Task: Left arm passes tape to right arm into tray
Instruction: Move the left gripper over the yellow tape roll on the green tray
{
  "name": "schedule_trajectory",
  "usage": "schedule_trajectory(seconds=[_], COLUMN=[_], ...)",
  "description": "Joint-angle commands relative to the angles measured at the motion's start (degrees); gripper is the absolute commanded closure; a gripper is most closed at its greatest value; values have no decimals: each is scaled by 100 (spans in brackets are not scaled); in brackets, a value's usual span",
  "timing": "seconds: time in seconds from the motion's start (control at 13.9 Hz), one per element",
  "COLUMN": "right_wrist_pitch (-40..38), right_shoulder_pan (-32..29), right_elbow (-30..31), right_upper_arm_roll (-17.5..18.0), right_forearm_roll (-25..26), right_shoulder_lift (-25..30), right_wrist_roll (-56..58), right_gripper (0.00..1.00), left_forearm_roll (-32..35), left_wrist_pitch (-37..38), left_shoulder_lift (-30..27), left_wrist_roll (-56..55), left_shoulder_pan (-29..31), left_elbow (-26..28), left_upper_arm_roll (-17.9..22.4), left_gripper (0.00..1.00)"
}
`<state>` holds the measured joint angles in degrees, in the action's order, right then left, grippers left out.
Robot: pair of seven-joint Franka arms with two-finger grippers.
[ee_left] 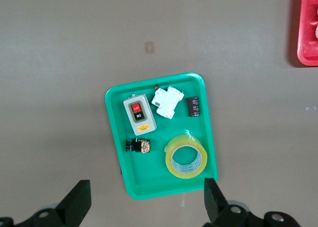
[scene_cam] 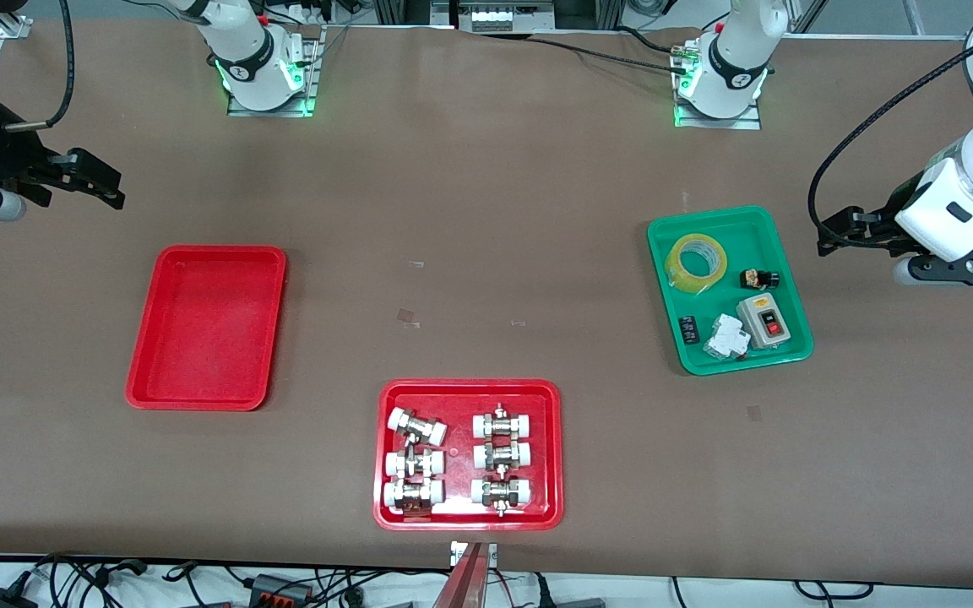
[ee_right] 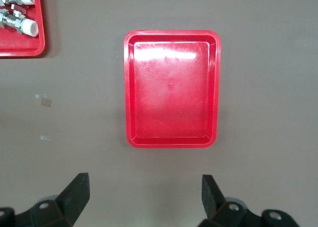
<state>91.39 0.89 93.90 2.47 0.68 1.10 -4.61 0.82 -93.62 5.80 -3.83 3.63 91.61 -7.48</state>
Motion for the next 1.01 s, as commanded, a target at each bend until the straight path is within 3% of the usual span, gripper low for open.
schedule_trajectory(seconds=[0.0,0.29,0.43,0.65,0.79,0.93], right_wrist_pitch=[-69,-77,-86,-113,-113,-113], right_shoulder_pan=[-45,-63,-72,-45,-37,-28], right_elbow=[-240,-592,-593,-593,-593,-593], right_upper_arm_roll=[60,69,69,69,69,69], right_forearm_roll=[11,20,29,20,29,20], right_shoulder_lift=[-66,-286,-286,-286,-286,-295], right_wrist_roll=[48,83,101,83,74,66], right_gripper=[0,0,0,0,0,0], left_forearm_roll=[-82,-73,6,6,14,6], left_wrist_pitch=[72,28,54,-16,-496,-1715], left_shoulder_lift=[-53,166,673,948,993,653], left_wrist_roll=[-13,-31,-30,57,57,57], left_shoulder_pan=[32,14,-21,173,173,147], left_elbow=[-29,-151,-178,111,792,2196], left_upper_arm_roll=[-25,-25,-16,-16,-16,-42], left_gripper=[0,0,0,0,0,0])
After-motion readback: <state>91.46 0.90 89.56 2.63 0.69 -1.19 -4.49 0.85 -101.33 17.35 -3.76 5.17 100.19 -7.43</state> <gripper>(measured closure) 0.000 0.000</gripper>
